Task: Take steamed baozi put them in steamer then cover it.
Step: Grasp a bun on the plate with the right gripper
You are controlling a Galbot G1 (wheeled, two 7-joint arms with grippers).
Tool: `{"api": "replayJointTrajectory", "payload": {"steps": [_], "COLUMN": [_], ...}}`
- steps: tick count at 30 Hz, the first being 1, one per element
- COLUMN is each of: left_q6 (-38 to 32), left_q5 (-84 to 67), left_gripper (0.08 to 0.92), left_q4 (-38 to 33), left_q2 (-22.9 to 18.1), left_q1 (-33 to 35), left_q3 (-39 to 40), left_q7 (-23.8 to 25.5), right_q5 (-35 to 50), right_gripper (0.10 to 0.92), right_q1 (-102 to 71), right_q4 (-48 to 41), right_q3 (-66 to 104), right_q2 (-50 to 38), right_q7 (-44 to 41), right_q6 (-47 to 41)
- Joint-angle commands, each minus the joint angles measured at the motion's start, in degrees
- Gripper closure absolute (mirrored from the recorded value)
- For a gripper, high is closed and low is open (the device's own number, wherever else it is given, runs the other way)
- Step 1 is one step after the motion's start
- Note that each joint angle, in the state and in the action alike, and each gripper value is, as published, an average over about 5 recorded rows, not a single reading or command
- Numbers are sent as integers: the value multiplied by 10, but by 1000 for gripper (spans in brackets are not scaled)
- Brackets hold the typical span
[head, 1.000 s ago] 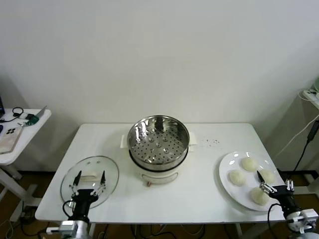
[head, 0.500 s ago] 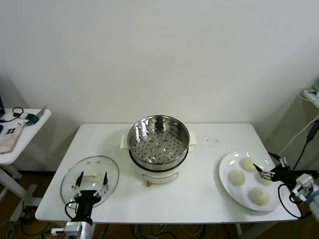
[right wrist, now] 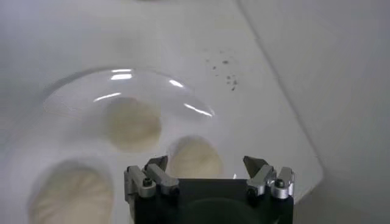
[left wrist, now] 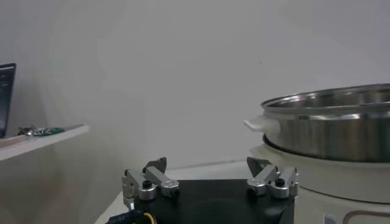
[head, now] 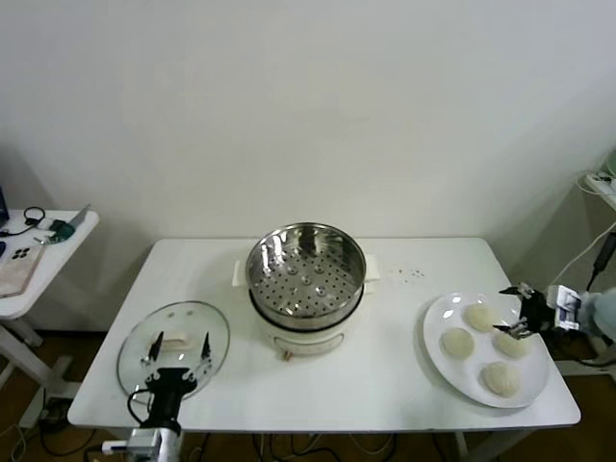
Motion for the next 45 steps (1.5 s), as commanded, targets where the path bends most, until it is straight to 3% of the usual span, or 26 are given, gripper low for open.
{"api": "replayJointTrajectory", "payload": {"steps": [1, 18, 39, 45], "left_q6": [6, 20, 25, 26], "left_q5": [2, 0, -1, -1], "left_gripper": [177, 177, 177, 177], "left_q4": [-1, 1, 4, 4], "left_q2": [2, 1, 5, 5], "left_q1": [-2, -14, -21, -21], "left_q3": [0, -8, -11, -10], "left_q7": [-3, -4, -6, -7], "right_q5": [-43, -57, -86, -85], "right_gripper": [203, 203, 203, 265], "right_q1": [268, 277, 261, 260], "right_q4": [-130, -236, -266, -268], "right_q3": [-303, -323, -310, -307], "right_q2": [28, 143, 168, 172], "right_q7": [-82, -73, -64, -61], "right_q6": [11, 28, 49, 50]}}
